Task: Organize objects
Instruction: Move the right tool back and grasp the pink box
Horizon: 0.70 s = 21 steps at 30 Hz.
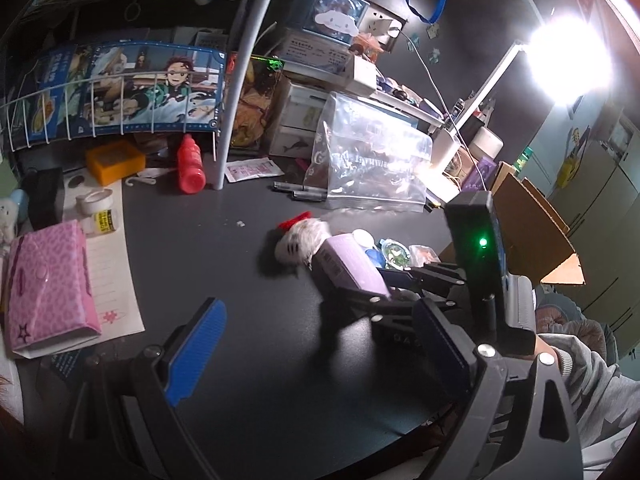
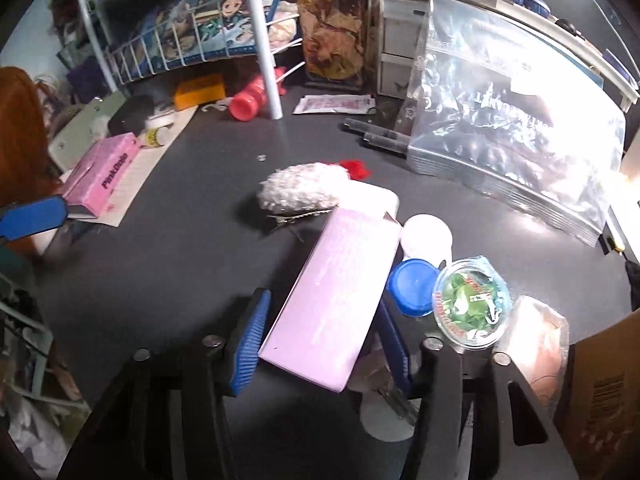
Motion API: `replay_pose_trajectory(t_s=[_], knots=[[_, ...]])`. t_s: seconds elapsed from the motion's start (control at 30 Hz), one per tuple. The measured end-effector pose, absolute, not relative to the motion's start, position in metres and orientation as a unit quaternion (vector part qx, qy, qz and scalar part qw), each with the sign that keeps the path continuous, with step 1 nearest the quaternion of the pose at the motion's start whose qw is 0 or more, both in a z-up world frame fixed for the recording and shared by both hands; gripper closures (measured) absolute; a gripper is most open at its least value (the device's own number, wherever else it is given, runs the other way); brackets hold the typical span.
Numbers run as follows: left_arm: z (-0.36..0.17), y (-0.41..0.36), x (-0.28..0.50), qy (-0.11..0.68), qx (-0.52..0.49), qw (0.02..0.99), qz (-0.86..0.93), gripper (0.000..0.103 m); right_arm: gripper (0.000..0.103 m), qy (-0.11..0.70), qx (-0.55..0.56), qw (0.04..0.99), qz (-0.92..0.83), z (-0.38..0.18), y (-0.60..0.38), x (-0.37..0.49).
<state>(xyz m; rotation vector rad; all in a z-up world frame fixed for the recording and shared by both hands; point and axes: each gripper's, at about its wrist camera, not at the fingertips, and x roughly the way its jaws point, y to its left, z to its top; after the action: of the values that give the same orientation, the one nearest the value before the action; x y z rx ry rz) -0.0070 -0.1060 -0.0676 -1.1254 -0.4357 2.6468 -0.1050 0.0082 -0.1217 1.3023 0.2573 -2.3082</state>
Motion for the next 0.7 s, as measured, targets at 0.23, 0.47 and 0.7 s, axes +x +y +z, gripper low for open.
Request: replay_pose_trajectory(t_s=[0.23, 0.47, 0.7], knots=[[-0.064, -0.109, -0.004, -0.154, -0.375, 0.116, 0.907, 0.01, 0.069, 0.073, 0.458, 0.231, -0.855, -0.106, 0.021, -0.095], [-0.061, -0.117, 0.001, -0.155, -0.371, 0.106, 0.909, 0.01, 0.069, 0.062, 0.416, 0.303, -0.855, -0.079, 0.022, -0.066], [-0.071, -0.119, -0.002, -0.163, -0.385, 0.103, 0.902, 0.01, 0.069, 0.124, 0.427, 0.373, -0.814, -0.105, 0.002, -0.036]])
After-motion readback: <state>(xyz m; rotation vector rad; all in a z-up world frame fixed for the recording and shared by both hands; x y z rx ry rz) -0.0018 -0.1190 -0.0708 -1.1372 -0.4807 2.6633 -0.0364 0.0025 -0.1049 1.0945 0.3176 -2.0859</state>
